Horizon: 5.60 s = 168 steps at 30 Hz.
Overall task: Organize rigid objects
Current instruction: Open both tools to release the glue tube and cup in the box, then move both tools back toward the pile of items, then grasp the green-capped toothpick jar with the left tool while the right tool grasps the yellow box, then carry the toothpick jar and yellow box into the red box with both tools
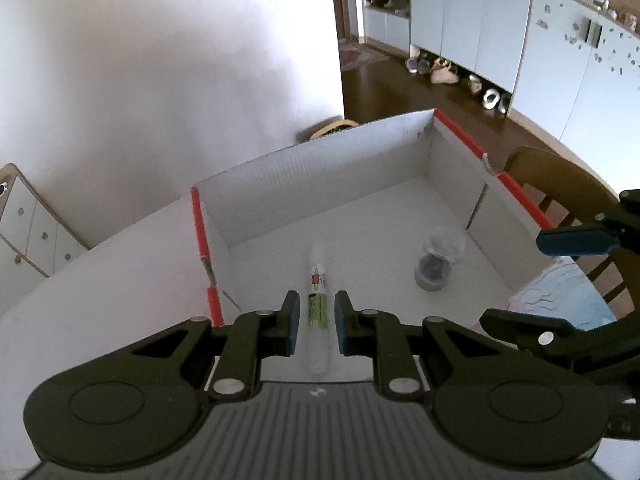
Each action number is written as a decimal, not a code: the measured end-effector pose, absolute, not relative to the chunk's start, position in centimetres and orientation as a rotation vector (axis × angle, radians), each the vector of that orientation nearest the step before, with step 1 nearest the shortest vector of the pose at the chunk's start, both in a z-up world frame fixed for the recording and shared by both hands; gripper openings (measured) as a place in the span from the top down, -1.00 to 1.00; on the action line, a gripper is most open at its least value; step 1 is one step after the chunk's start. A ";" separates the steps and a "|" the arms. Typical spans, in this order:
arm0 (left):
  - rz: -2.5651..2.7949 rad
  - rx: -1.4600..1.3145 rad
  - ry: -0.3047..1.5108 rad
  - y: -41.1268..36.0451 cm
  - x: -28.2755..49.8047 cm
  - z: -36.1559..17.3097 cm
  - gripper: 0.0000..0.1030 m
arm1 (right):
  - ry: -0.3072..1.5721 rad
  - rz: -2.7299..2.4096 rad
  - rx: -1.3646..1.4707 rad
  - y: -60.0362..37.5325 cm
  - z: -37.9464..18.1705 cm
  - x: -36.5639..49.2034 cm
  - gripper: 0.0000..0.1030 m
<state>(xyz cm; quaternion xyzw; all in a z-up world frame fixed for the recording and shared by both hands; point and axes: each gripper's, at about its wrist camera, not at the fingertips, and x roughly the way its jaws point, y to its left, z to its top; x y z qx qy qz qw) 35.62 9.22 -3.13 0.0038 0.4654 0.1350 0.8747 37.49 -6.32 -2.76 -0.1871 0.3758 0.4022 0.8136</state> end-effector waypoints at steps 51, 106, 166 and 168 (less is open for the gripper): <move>0.142 -0.073 0.747 5.0 11.8 -2.3 -0.60 | 0.685 0.808 -0.118 -16.8 -3.1 16.9 -0.96; 0.283 -0.489 1.010 5.6 18.5 -13.9 -0.31 | 0.862 0.954 -0.432 -10.0 -15.3 20.5 0.24; 0.199 -0.324 1.045 7.2 15.2 -9.1 0.18 | 0.805 0.820 -0.210 -11.9 -5.7 19.5 0.44; 0.193 -0.306 1.020 7.5 15.1 -7.5 0.18 | 0.796 0.814 -0.198 -11.8 -4.6 19.9 0.44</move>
